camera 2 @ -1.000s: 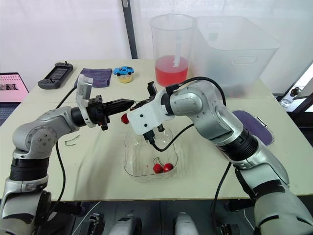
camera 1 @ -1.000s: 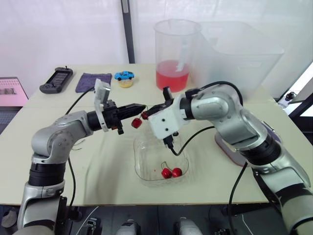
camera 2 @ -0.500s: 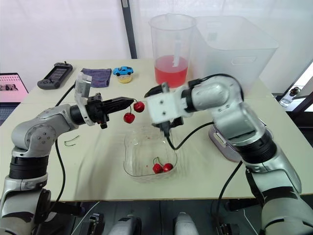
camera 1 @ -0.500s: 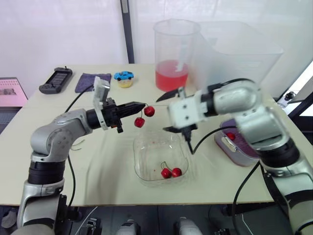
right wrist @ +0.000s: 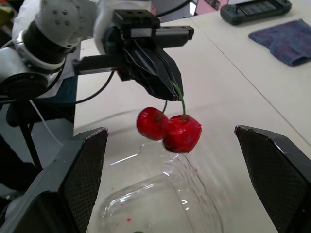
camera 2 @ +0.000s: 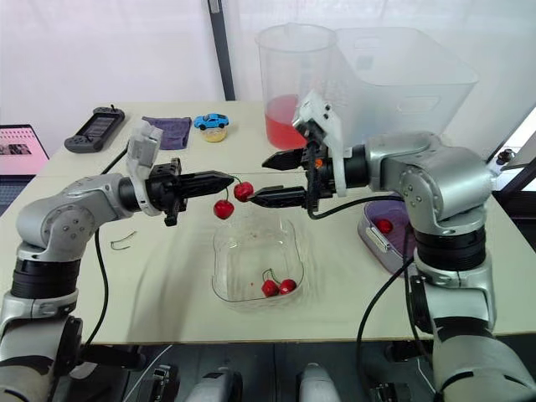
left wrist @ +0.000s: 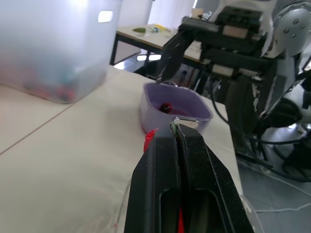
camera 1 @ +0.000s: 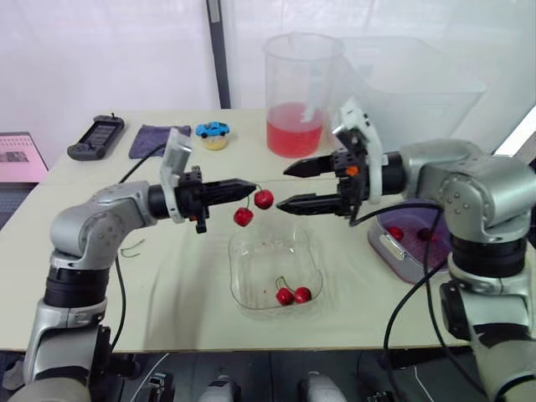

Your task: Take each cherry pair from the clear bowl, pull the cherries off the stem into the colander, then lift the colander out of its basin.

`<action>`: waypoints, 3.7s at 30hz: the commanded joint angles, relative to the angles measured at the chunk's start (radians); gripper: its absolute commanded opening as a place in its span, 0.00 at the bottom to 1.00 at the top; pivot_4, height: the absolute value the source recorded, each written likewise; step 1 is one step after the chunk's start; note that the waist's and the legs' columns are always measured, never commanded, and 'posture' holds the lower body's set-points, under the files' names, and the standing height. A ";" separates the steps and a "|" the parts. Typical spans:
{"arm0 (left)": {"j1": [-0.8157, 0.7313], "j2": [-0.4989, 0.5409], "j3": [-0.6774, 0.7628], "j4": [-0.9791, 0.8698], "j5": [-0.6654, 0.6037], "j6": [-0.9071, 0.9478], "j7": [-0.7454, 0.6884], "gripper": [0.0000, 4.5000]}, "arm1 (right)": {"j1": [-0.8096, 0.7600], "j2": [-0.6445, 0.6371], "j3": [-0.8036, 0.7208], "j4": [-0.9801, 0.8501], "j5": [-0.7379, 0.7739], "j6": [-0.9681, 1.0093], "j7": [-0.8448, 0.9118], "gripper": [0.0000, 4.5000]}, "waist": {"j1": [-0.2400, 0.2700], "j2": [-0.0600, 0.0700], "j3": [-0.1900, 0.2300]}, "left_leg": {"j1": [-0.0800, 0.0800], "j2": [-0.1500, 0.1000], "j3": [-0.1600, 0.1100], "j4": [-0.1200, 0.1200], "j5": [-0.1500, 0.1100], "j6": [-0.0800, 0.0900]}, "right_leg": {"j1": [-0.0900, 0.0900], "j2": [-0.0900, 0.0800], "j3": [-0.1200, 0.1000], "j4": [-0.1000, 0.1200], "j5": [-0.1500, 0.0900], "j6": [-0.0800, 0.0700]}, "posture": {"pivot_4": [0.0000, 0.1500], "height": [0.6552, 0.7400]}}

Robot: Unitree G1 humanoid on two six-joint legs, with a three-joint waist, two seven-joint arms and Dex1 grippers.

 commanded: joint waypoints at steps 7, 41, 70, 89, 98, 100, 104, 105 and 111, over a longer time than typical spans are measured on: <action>-0.032 -0.008 0.001 -0.027 -0.018 0.002 -0.006 0.00 | 0.011 0.003 0.031 -0.025 0.053 -0.046 -0.100 1.00 | 0.000 0.000 0.000 | 0.000 0.000 0.000 0.000 0.000 0.000 | 0.000 0.000 0.000 0.000 0.000 0.000 | 1.00 0.93; -0.011 -0.016 0.005 -0.024 0.004 -0.035 0.002 0.00 | 0.126 -0.130 0.169 -0.053 0.099 -0.081 -0.091 0.22 | 0.004 0.000 0.000 | 0.000 0.000 0.000 0.000 0.000 0.001 | 0.001 0.000 -0.001 -0.001 0.000 0.000 | 1.00 0.93; -0.008 -0.124 -0.013 -0.030 0.010 -0.090 0.051 0.00 | 0.382 -0.707 0.071 0.403 -0.257 -0.440 0.030 0.28 | 0.007 0.000 0.000 | 0.001 0.001 0.005 0.000 -0.001 0.002 | 0.001 0.001 0.001 -0.001 0.000 0.000 | 1.00 0.93; -0.065 -0.201 0.006 -0.038 -0.024 -0.103 0.088 0.00 | 0.036 -0.411 -0.105 0.073 0.174 -0.051 0.055 1.00 | 0.005 0.000 0.000 | 0.001 0.001 0.000 0.000 0.000 0.001 | 0.002 0.002 0.000 -0.002 0.000 0.000 | 1.00 0.93; -0.081 -0.221 0.002 -0.037 -0.033 -0.102 0.107 0.00 | 0.067 -0.037 -0.112 -0.007 0.292 0.036 -0.219 1.00 | 0.027 0.000 0.000 | 0.000 0.000 0.000 0.002 0.000 -0.001 | 0.002 0.000 0.000 -0.001 0.000 0.000 | 1.00 0.93; -0.079 -0.220 0.005 -0.034 -0.029 -0.108 0.110 0.00 | 0.068 0.009 -0.134 0.006 0.305 0.090 -0.294 1.00 | 0.029 0.000 0.000 | 0.000 0.000 0.000 0.002 0.001 -0.001 | 0.002 0.000 0.000 -0.001 0.000 0.000 | 1.00 0.93; -0.077 -0.220 0.009 -0.026 -0.006 -0.139 0.120 0.00 | 0.066 0.094 -0.184 -0.008 0.326 0.182 -0.427 1.00 | 0.026 0.000 0.000 | 0.000 0.000 0.000 0.002 0.001 -0.001 | 0.002 0.000 0.000 -0.001 0.000 0.000 | 1.00 0.93; -0.075 -0.219 0.007 -0.026 0.001 -0.148 0.121 0.00 | 0.066 0.121 -0.203 -0.016 0.334 0.203 -0.461 1.00 | 0.025 0.000 0.000 | 0.000 0.000 0.000 0.002 0.001 -0.001 | 0.001 0.000 0.000 0.000 0.000 0.000 | 1.00 0.93; -0.071 -0.216 0.006 -0.025 0.006 -0.167 0.123 0.00 | 0.081 0.203 -0.250 -0.074 0.362 0.268 -0.580 1.00 | 0.023 0.000 0.000 | 0.000 0.000 0.000 0.001 0.000 -0.001 | 0.001 0.000 0.000 0.000 0.000 0.000 | 1.00 0.93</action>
